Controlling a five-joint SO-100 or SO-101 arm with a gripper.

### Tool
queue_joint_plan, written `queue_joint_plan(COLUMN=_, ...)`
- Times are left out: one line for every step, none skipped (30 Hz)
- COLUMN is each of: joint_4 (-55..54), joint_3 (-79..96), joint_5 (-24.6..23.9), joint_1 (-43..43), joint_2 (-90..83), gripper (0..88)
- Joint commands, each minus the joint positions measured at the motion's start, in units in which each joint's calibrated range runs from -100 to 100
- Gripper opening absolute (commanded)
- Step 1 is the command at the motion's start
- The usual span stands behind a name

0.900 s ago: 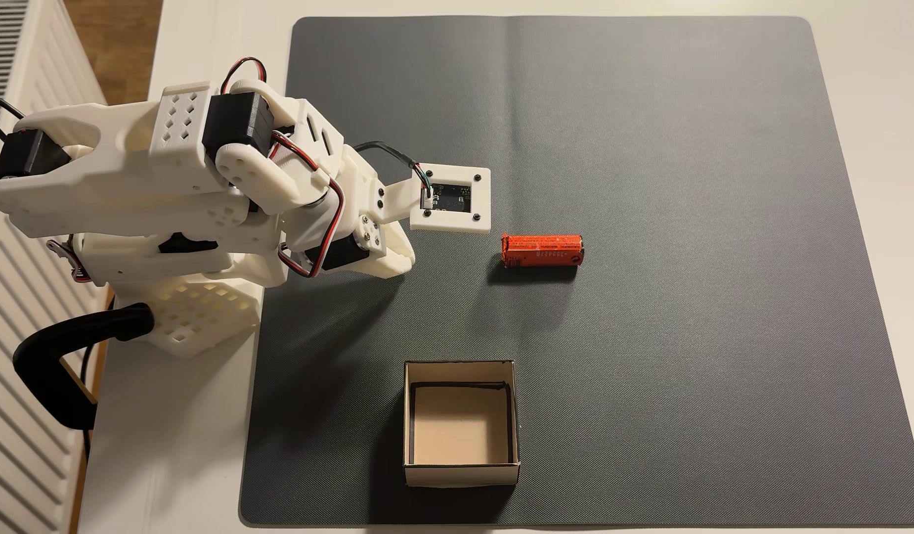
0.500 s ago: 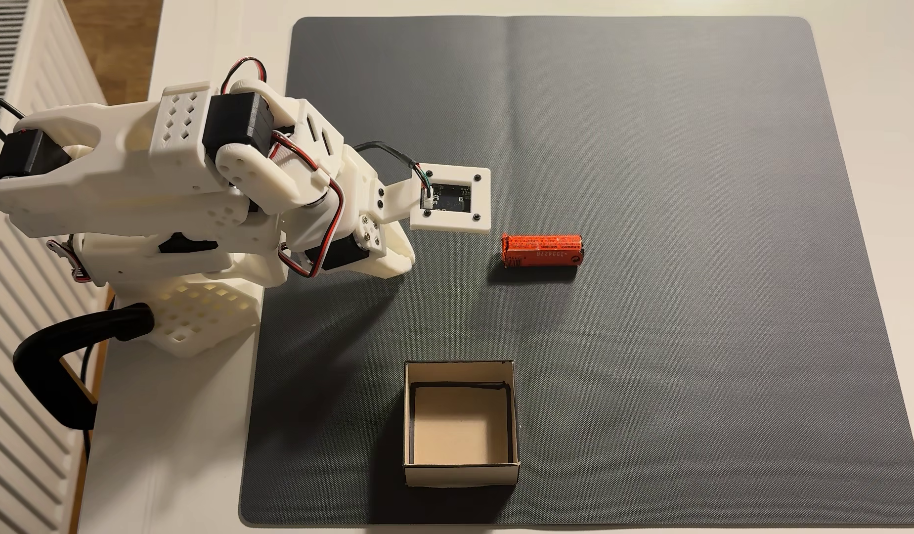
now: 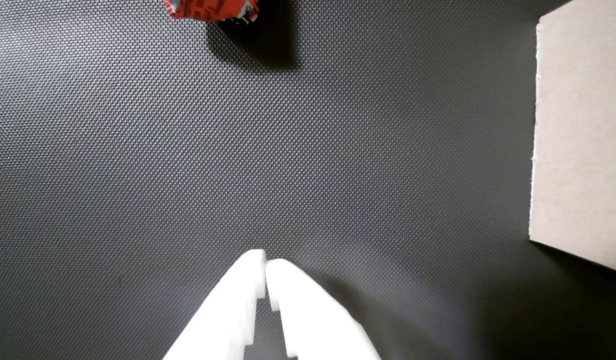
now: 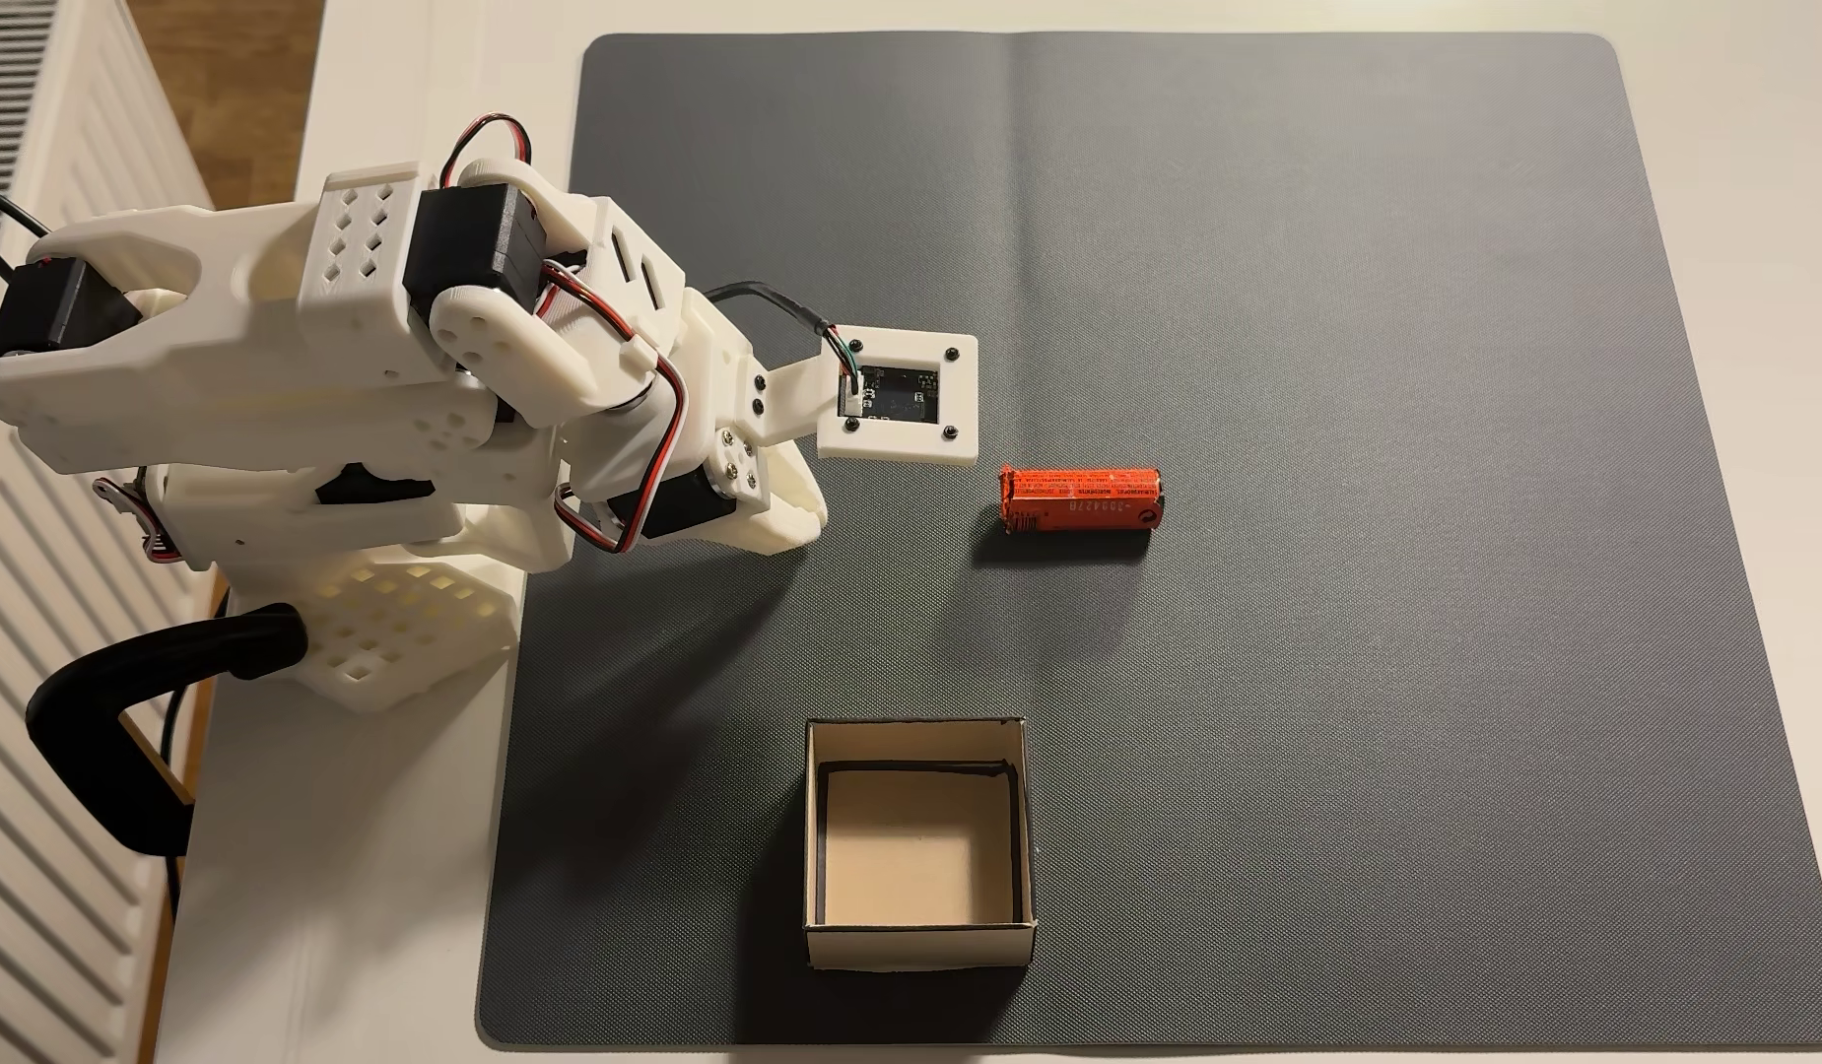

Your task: Pick the red object and place it in the box

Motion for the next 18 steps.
queue_joint_plan(joint_4=0.9, joint_3=0.5, joint_5=0.2, joint_1=-0.2, joint_2=0.5, gripper=0.8)
queue_joint_plan(joint_4=1.0, joint_3=0.5, joint_5=0.2, joint_1=-0.3, joint_2=0.4, gripper=0.8)
queue_joint_plan(joint_4=1.0, joint_3=0.5, joint_5=0.2, joint_1=-0.3, joint_2=0.4, gripper=0.8)
queue_joint_plan(joint_4=1.0, joint_3=0.4, joint_5=0.2, joint_1=-0.3, joint_2=0.3, gripper=0.8)
queue_joint_plan(joint_4=1.0, joint_3=0.3, joint_5=0.2, joint_1=-0.3, joint_2=0.3, gripper=0.8)
queue_joint_plan(joint_4=1.0, joint_3=-0.4, joint_5=0.2, joint_1=-0.3, joint_2=0.3, gripper=0.8)
queue_joint_plan(joint_4=1.0, joint_3=-1.6, joint_5=0.2, joint_1=-0.3, joint_2=0.3, gripper=0.7)
queue_joint_plan(joint_4=1.0, joint_3=-2.9, joint_5=0.2, joint_1=-0.3, joint_2=0.3, gripper=0.7)
queue_joint_plan(joint_4=1.0, joint_3=-4.3, joint_5=0.2, joint_1=-0.4, joint_2=0.3, gripper=0.7)
queue_joint_plan(joint_4=0.9, joint_3=-5.8, joint_5=0.2, joint_1=-0.4, joint_2=0.3, gripper=0.7)
queue_joint_plan(joint_4=0.7, joint_3=-7.3, joint_5=0.2, joint_1=-0.4, joint_2=0.3, gripper=0.7)
queue_joint_plan(joint_4=0.2, joint_3=-8.8, joint_5=0.2, joint_1=-0.4, joint_2=0.3, gripper=0.7)
queue_joint_plan(joint_4=-0.5, joint_3=-10.4, joint_5=0.2, joint_1=-0.4, joint_2=0.3, gripper=0.7)
queue_joint_plan(joint_4=-0.9, joint_3=-11.9, joint_5=0.2, joint_1=-0.4, joint_2=0.3, gripper=0.7)
queue_joint_plan(joint_4=-1.4, joint_3=-13.3, joint_5=0.2, joint_1=-0.4, joint_2=0.3, gripper=0.7)
queue_joint_plan(joint_4=-2.0, joint_3=-14.6, joint_5=0.2, joint_1=-0.3, joint_2=0.3, gripper=1.2)
queue_joint_plan(joint_4=-2.6, joint_3=-15.7, joint_5=0.2, joint_1=-0.1, joint_2=0.3, gripper=1.2)
queue_joint_plan(joint_4=-3.0, joint_3=-16.3, joint_5=0.2, joint_1=0.1, joint_2=0.3, gripper=1.2)
